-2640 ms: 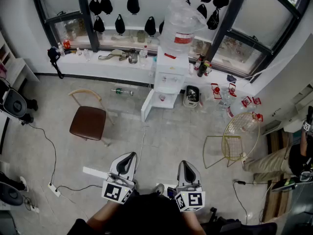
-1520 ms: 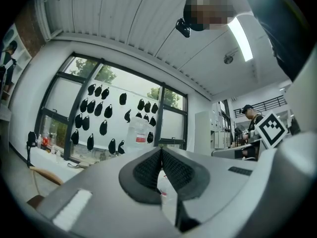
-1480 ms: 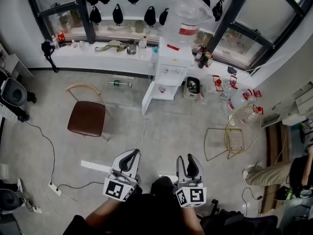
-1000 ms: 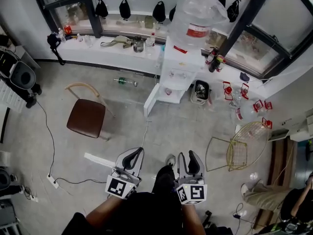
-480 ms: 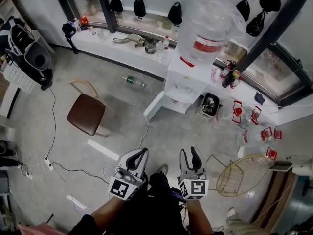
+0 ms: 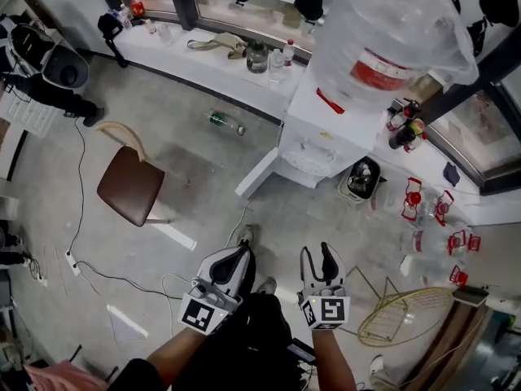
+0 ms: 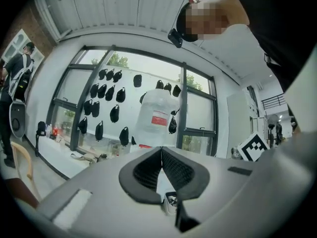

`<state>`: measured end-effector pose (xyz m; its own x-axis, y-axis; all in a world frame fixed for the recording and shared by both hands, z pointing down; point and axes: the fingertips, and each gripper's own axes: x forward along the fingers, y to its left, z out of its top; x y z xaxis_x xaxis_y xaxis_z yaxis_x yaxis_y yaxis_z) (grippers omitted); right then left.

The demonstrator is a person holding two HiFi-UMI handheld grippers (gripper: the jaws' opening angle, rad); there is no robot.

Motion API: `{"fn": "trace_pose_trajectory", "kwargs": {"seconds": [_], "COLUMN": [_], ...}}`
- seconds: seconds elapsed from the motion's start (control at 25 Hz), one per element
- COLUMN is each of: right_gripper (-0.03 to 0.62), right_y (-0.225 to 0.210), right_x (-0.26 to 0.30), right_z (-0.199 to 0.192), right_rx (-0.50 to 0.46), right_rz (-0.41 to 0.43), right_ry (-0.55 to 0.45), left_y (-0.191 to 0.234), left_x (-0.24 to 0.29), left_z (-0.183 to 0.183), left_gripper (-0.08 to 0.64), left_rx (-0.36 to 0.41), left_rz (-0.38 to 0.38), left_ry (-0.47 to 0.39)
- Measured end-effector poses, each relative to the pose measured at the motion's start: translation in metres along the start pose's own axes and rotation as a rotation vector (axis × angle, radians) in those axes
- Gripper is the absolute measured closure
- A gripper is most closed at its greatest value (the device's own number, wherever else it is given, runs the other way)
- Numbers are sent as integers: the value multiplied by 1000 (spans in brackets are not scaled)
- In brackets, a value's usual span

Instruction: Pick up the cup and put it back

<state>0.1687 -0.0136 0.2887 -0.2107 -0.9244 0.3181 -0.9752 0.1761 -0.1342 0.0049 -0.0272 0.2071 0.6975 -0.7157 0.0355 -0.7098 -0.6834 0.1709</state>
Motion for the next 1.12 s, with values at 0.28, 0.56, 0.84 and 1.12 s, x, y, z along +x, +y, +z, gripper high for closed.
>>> {"fn": "trace_pose_trajectory", "kwargs": {"seconds": [0.28,0.56,0.84,1.12], "right_gripper": [410,396,390,374], "right_y": [-51,-99,-134,-173], "right_x": [108,207,294,371], "right_z": [-110,-247,-357,-436], "right_rx": [-10,-31,-39,-60], "right_rz": [-14,-41,-39,-48], "right_ry": [60,115,113,47], "left_y": [48,93,136,165], "left_x": [69,125,161,194], "left_z": [-112,-233,-327,-393], "left_gripper": [554,554,554,554], "left_rx": [4,0,-27,26], "left_rz": [-46,-39,-21,-27], "left_ry": [1,-16,-36,-83]}}
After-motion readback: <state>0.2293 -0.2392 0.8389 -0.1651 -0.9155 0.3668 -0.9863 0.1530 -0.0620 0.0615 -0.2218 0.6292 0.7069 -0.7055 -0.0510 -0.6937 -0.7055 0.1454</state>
